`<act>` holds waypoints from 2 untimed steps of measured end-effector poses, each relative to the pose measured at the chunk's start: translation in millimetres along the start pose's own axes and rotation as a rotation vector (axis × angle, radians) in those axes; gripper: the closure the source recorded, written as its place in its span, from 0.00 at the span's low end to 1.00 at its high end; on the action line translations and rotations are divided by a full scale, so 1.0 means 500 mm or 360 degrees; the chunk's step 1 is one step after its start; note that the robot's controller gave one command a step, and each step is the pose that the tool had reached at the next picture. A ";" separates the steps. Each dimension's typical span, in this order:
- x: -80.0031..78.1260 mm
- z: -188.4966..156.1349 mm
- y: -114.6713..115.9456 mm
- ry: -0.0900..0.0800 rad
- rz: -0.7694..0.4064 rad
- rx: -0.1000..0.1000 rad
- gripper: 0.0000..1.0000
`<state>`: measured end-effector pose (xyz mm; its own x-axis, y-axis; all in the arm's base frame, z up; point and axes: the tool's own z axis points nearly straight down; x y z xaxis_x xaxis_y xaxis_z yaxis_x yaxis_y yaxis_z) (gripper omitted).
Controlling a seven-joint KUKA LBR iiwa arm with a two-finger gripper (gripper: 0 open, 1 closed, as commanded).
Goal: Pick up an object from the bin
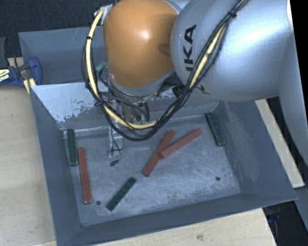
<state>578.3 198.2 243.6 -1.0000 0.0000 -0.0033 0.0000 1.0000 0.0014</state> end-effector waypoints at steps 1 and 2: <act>0.000 0.000 0.000 0.0000 0.0001 0.0000 0.00; -0.052 0.184 -0.019 -0.0001 -0.0031 -0.0001 0.00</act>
Offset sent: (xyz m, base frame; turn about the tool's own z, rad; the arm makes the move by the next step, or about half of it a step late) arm 0.0454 -0.0013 -0.1317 -0.0595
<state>604.8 189.0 151.7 -0.9998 -0.0194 -0.0038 -0.0194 0.9998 0.0017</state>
